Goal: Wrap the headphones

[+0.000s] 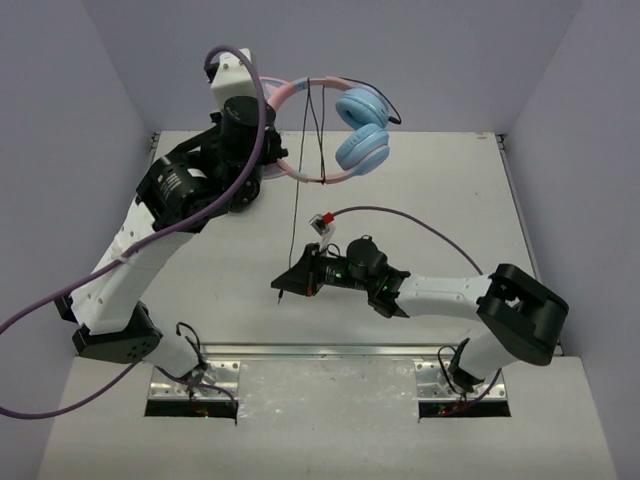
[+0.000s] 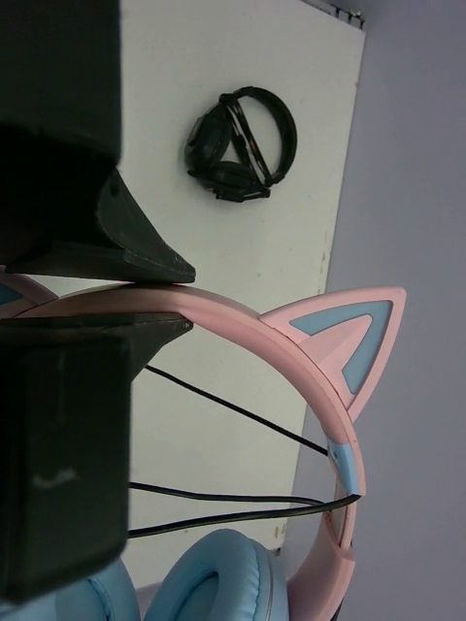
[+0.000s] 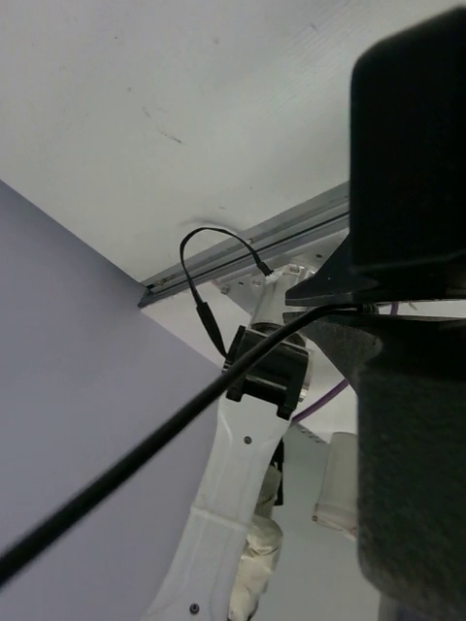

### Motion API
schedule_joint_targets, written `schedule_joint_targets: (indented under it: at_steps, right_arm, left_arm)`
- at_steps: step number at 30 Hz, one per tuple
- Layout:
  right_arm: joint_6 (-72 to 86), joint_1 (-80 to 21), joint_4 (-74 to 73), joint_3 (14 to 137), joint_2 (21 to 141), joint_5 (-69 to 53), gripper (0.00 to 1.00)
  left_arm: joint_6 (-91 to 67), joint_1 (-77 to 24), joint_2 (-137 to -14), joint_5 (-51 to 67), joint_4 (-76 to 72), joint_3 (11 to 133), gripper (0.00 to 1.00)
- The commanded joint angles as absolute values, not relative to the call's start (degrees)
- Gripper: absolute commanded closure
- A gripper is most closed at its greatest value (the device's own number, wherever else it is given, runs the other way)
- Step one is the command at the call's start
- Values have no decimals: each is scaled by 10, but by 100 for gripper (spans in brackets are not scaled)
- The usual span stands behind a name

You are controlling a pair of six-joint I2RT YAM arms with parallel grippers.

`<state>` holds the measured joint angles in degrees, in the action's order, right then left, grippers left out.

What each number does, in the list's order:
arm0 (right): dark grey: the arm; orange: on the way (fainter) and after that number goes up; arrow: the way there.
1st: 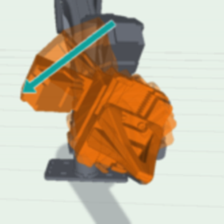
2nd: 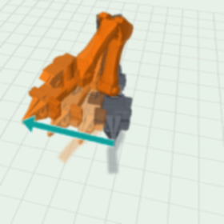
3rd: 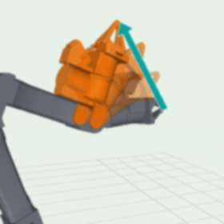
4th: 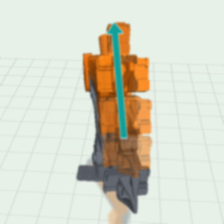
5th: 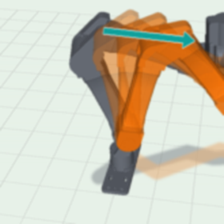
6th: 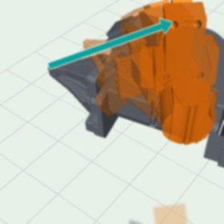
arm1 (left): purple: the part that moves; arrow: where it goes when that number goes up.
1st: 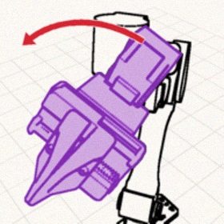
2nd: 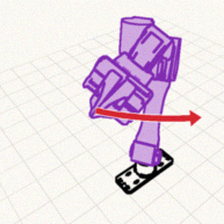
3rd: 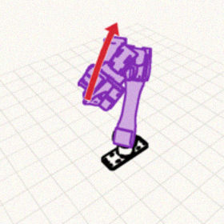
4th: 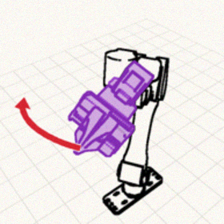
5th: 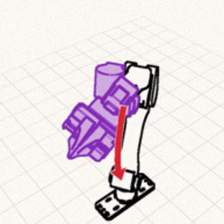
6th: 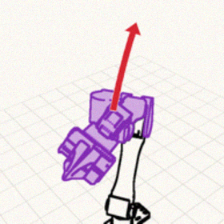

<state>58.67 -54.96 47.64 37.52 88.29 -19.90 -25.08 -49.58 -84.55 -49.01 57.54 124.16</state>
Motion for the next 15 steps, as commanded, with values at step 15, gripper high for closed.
schedule_joint_targets:
  at_steps: [15]
  right_arm:
    - [432, -400, 75, 285, 542, 4, 99]
  left_arm:
    - [-295, -475, -740, -439, 492, 1116, 100]
